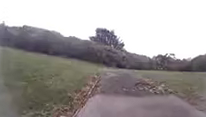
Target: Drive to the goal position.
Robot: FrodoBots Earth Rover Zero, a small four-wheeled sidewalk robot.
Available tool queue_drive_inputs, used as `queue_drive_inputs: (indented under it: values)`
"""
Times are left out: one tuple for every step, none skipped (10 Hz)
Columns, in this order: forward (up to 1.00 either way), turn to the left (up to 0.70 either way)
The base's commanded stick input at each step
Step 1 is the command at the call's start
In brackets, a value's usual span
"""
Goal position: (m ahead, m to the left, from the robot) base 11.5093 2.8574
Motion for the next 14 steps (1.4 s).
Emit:
queue_drive_inputs:
  values:
    - [1.0,-0.05]
    - [1.0,-0.2]
    - [1.0,-0.35]
    - [1.0,-0.4]
    - [1.0,-0.4]
    - [1.0,-0.37]
    - [1.0,-0.27]
    - [1.0,-0.16]
    - [1.0,0.0]
    - [1.0,0.0]
    - [1.0,0.0]
    - [1.0,0.0]
    - [1.0,0.0]
    - [1.0,0.0]
